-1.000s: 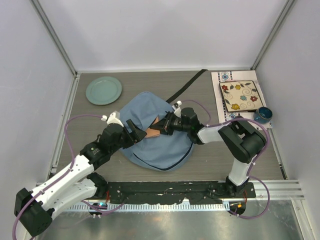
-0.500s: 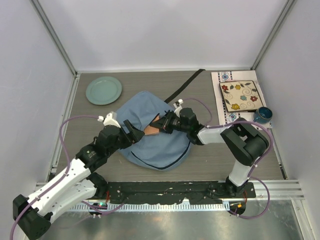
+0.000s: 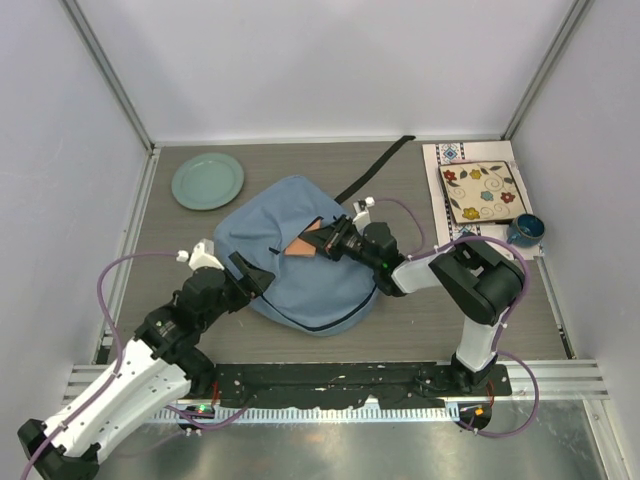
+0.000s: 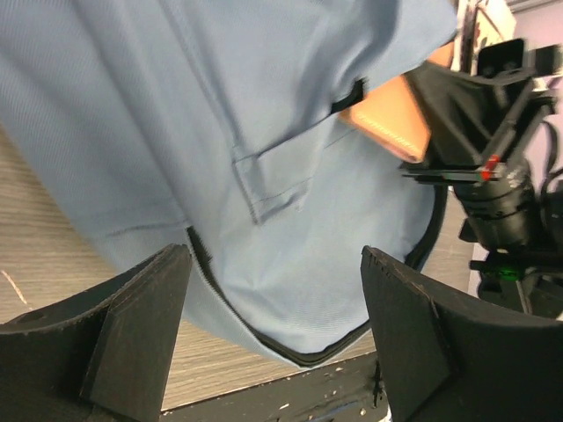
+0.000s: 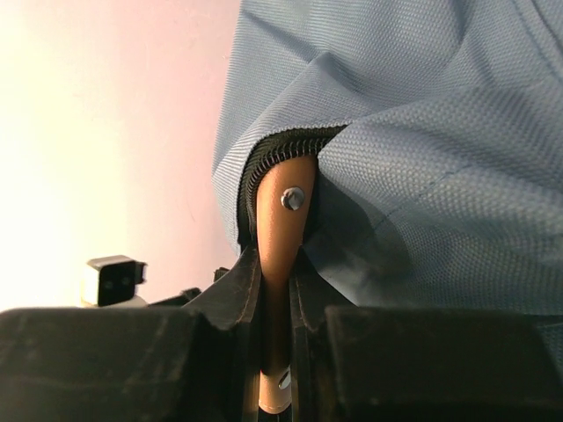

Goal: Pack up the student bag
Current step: Place the stationery in the student bag.

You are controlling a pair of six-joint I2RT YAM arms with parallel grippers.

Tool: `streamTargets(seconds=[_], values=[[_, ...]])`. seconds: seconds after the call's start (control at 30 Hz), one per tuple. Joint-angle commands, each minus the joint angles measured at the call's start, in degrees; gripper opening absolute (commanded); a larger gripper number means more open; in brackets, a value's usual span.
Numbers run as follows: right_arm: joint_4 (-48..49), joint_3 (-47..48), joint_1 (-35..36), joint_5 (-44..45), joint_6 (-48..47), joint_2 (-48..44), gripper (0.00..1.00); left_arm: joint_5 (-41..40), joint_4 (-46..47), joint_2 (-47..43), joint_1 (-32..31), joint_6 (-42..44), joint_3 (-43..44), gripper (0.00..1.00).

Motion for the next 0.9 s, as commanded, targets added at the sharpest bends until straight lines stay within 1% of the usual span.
streamTargets(seconds=[0.0, 0.1, 0.13, 0.17, 0.27, 0.33, 0.37, 0.4, 0.47, 0.5, 0.53, 0.57, 0.6, 0.63, 0.73, 0.87], values=[[13.42, 0.34, 0.46, 6.05, 1.96, -0.91, 0.02, 0.44, 4.62, -0.22, -0.24, -4.54, -4.59, 0.82], [13.52, -1.07, 1.34, 7.81, 1.44, -1.44, 0.02, 0.98, 10.08, 2.06, -0.24, -4.19, -5.83, 0.83], [13.34, -1.34, 1.6, 8.17, 1.26, -2.05, 0.02, 0.45, 10.44, 2.94, -0.15, -3.41, -5.04, 0.83], [12.99, -1.51, 1.69, 8.43, 0.91, -2.4, 0.02, -0.68, 9.4, 5.12, -0.15, -2.7, -4.43, 0.83], [10.71, -2.13, 1.78, 8.87, -0.06, -3.89, 0.01, -2.36, 6.32, 7.86, -0.15, -1.46, -2.49, 0.83], [10.53, -2.22, 1.87, 8.61, -0.5, -4.34, 0.01, -3.59, 6.92, 9.36, -0.24, -1.03, -2.57, 0.82], [10.7, -2.48, 1.95, 8.44, -0.59, -4.25, 0.02, -4.38, 8.66, 9.71, -0.15, -0.5, -2.84, 0.8], [11.05, -2.74, 1.95, 8.43, -0.59, -4.25, 0.01, -5.61, 9.38, 10.76, -0.24, -0.24, -3.01, 0.74], [11.4, -3.18, 2.04, 8.17, -0.06, -4.16, 0.02, -6.41, 11.74, 11.91, -0.24, 1.16, -3.1, 0.58], [11.32, -3.1, 2.13, 7.82, 0.02, -3.9, 0.02, -6.5, 12.72, 13.04, -0.15, 1.61, -3.28, 0.38], [11.4, -2.75, 2.13, 7.38, 0.11, -3.46, 0.01, -5.37, 16.47, 13.75, -0.24, 2.31, -3.63, 0.27], [11.23, -2.05, 2.22, 6.33, 0.29, -3.11, 0.01, -4.14, 18.77, 14.45, -0.24, 3.36, -3.98, 0.19], [11.32, -1.7, 2.65, 6.32, 0.55, -2.15, 0.01, -2.47, 21.05, 15.16, -0.24, 5.02, -4.76, 0.07], [11.4, -1.6, 3.01, 6.59, 0.64, -1.88, 0.01, 0.24, 25.34, 16.56, -0.15, 5.91, -5.03, 0.0], [10.97, -0.12, 4.23, 6.68, 0.46, -0.22, 0.01, 5.26, 30.29, 18.5, -0.24, 7.58, -5.82, 0.0], [7.8, 4.45, 4.68, 4.56, 1.61, 2.86, 0.01, 8.18, 34.52, 18.33, -0.24, 8.73, -6.79, 0.0]])
